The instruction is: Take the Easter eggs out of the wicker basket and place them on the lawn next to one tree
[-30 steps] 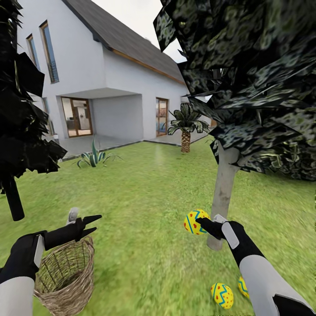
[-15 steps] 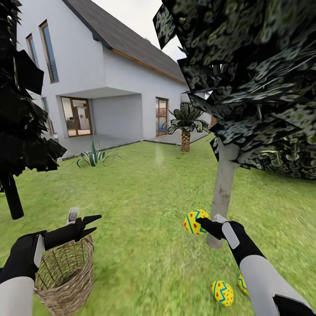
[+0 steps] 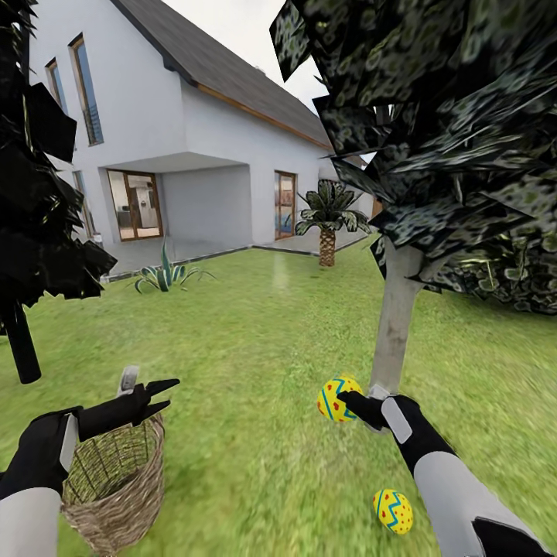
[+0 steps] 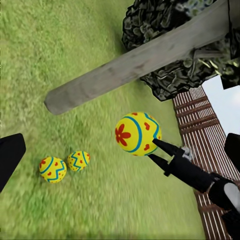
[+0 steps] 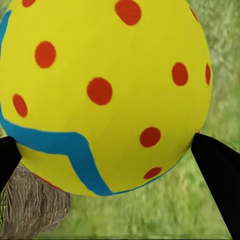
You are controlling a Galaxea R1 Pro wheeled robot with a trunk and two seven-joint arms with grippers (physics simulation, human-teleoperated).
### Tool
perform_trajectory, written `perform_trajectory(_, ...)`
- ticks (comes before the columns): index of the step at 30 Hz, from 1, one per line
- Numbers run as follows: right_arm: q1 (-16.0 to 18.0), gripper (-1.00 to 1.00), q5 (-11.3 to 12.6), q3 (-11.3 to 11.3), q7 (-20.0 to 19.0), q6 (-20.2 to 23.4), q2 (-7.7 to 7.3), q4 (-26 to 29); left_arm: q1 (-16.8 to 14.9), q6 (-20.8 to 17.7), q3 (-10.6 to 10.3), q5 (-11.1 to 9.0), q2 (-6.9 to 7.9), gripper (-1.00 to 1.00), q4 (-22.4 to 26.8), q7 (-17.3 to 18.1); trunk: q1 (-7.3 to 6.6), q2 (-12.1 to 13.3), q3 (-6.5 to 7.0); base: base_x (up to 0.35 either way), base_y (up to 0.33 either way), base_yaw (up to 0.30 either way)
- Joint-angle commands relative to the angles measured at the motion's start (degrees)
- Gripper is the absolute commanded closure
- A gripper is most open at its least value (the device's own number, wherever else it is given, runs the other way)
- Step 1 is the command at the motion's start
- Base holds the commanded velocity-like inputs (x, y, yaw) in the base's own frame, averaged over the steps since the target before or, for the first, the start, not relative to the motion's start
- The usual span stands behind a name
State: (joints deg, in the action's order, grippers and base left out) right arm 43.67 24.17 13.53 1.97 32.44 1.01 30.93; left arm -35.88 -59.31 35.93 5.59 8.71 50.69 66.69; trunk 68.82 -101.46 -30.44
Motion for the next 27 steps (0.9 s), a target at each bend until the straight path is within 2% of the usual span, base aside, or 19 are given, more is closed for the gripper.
perform_trajectory(1,0.1,1.00,0.3,0.3,0.4,-0.6,0.44,-1.5,-0.1,-0.5,0.2,0.6,-0.05,-1.00,0.0,0.5,0.22,-0.5,-0.25,0.000,0.000,0.000)
perform_trajectory(3,0.1,1.00,0.1,0.2,1.3,-1.9,0.97,-4.0,-0.1,-0.5,0.1,0.6,-0.12,-1.00,0.0,0.5,0.66,-1.3,-0.61,0.000,0.000,0.000)
perform_trajectory(6,0.1,1.00,0.1,0.1,4.8,-1.9,2.18,-5.1,-0.1,-0.5,-0.2,0.6,-0.34,-1.00,0.0,0.6,1.32,-2.5,-1.14,0.000,0.000,0.000)
perform_trajectory(8,0.2,1.00,0.2,-1.4,6.4,-1.3,2.35,-5.2,-0.1,-0.5,-0.2,0.6,-0.51,-1.00,0.0,1.0,1.76,-3.3,-1.50,0.000,0.000,0.000)
perform_trajectory(10,0.1,1.00,0.3,-4.5,6.9,-0.8,2.39,-5.3,0.0,-0.5,-0.5,0.7,-0.68,-1.00,0.0,4.9,2.20,-4.1,-1.86,0.000,0.000,0.000)
perform_trajectory(11,0.1,1.00,0.4,-6.1,7.0,-0.6,2.40,-5.3,0.0,-0.5,-1.4,0.8,-0.78,-1.00,0.0,9.3,2.42,-4.5,-2.04,0.000,0.000,0.000)
perform_trajectory(12,0.1,1.00,0.4,-7.0,7.0,-0.5,2.41,-5.2,0.1,-0.5,-3.2,1.0,-0.79,-1.00,0.0,14.4,2.64,-4.9,-2.22,0.000,0.000,0.000)
perform_trajectory(13,0.1,1.00,0.4,-7.5,7.1,-0.5,2.41,-5.3,0.2,-0.4,-6.0,1.2,-0.78,-1.00,0.0,18.8,2.64,-4.9,-2.22,0.000,0.000,0.000)
perform_trajectory(15,0.1,1.00,0.4,-7.8,7.1,-0.5,2.41,-5.2,0.4,-0.1,-10.5,1.2,-0.79,-1.00,-0.1,23.3,2.64,-4.9,-2.22,0.000,0.000,0.000)
perform_trajectory(16,0.1,1.00,0.4,-7.9,7.0,-0.5,2.36,-5.2,0.6,0.0,-12.9,1.0,-1.08,-1.00,-0.1,23.3,2.64,-4.9,-2.22,0.000,0.000,0.000)
perform_trajectory(17,0.1,1.00,0.4,-8.0,7.0,-0.5,2.35,-5.2,0.6,0.1,-13.6,1.0,-1.64,-1.00,-0.2,23.3,2.64,-4.9,-2.22,0.000,0.000,0.000)
perform_trajectory(19,0.1,1.00,0.4,-8.0,7.0,-0.6,2.27,-5.2,0.7,0.2,-14.9,1.1,-4.15,-1.00,-0.2,23.3,2.64,-4.9,-2.22,0.000,0.000,0.000)
perform_trajectory(21,0.1,1.00,0.3,-8.1,7.1,-0.6,2.30,-5.2,0.7,0.3,-15.5,1.2,-5.53,-1.00,-0.2,23.3,2.64,-4.9,-2.22,0.000,0.000,0.000)
perform_trajectory(24,0.1,1.00,0.1,-8.1,7.1,-0.7,2.25,-5.2,0.7,0.3,-17.4,1.2,-6.17,-1.00,0.0,23.3,3.30,-6.1,-2.76,0.000,0.000,0.000)
perform_trajectory(27,0.1,1.00,0.1,-8.2,7.1,-0.7,2.31,-5.2,0.7,0.3,-17.9,1.0,-6.27,-1.00,0.3,23.3,3.95,-7.3,-3.30,0.000,0.000,0.000)
